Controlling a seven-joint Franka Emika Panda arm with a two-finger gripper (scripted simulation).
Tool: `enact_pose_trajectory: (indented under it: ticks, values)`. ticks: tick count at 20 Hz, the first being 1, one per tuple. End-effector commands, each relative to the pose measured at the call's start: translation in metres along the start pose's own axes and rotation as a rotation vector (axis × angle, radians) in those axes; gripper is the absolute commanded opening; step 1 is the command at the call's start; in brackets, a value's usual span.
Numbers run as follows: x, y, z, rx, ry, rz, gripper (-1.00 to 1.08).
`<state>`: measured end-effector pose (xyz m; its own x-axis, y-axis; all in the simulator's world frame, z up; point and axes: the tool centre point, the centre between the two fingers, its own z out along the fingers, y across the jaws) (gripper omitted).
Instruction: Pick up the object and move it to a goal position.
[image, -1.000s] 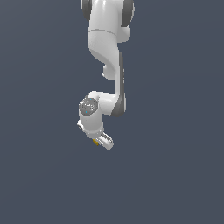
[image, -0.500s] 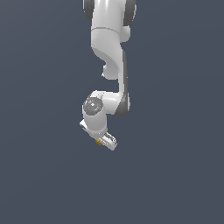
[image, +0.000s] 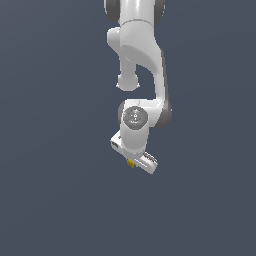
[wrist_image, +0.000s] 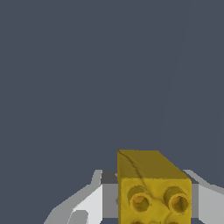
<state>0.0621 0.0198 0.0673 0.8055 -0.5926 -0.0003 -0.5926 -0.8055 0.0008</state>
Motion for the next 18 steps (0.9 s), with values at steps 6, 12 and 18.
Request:
enact_pose_trajectory:
  ticks: [6, 12, 18]
  values:
    - [-0.031, -0.076, -0.036, 0.0, 0.001, 0.0, -1.0]
    - [-0.051, -0.132, -0.062, 0.0, 0.001, 0.0, -1.0]
    - [-0.065, -0.17, -0.079, 0.0, 0.001, 0.0, -1.0]
